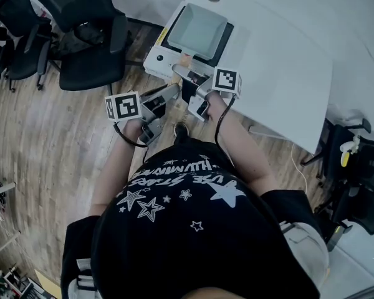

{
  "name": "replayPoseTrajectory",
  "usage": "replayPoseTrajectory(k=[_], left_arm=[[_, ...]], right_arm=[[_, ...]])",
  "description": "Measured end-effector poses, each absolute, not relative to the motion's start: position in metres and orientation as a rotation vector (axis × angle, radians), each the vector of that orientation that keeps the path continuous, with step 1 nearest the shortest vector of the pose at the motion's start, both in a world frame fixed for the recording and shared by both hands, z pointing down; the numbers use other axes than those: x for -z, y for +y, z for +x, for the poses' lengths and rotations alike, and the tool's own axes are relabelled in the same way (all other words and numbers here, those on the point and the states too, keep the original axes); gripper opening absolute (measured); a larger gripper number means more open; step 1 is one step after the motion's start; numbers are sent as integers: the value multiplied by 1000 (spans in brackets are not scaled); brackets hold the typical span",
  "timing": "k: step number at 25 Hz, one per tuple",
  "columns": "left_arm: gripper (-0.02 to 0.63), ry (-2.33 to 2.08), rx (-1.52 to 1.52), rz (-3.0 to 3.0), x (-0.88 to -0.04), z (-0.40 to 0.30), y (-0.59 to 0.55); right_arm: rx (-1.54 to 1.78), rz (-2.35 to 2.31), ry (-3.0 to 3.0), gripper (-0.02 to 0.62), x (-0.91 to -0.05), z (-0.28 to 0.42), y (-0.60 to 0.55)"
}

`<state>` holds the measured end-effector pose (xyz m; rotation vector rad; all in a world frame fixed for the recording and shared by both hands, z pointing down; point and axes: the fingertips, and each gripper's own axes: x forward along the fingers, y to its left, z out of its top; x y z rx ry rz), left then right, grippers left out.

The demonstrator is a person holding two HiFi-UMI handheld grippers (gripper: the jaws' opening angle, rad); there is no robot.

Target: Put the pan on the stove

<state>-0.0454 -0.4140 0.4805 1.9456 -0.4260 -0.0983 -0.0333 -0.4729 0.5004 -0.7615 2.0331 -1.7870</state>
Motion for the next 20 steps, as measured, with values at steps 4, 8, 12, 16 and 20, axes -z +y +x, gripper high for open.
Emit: replayPoseTrajectory(k=[4,8,12,16,20], left_arm=[[132,-419,95,1939,-485,-47,-425],[132,-414,86,1934,-490,-48,-429],[132,-397,45,1930,-495,-44,-427],[132,-407,27,1927,-499,-44,-428],[132,-420,11,1931,-500,-45,-428]], right_arm=[[1794,-774,2034,135,-505,-34,-484],[1805,-780,2028,133,-509,-37,-487],[1810,-809,2028,132,-513,-34,-486],[1808,-825,2020,132,-516,-32,-487],[1811,-833,2018,132,-516,-33,-486]])
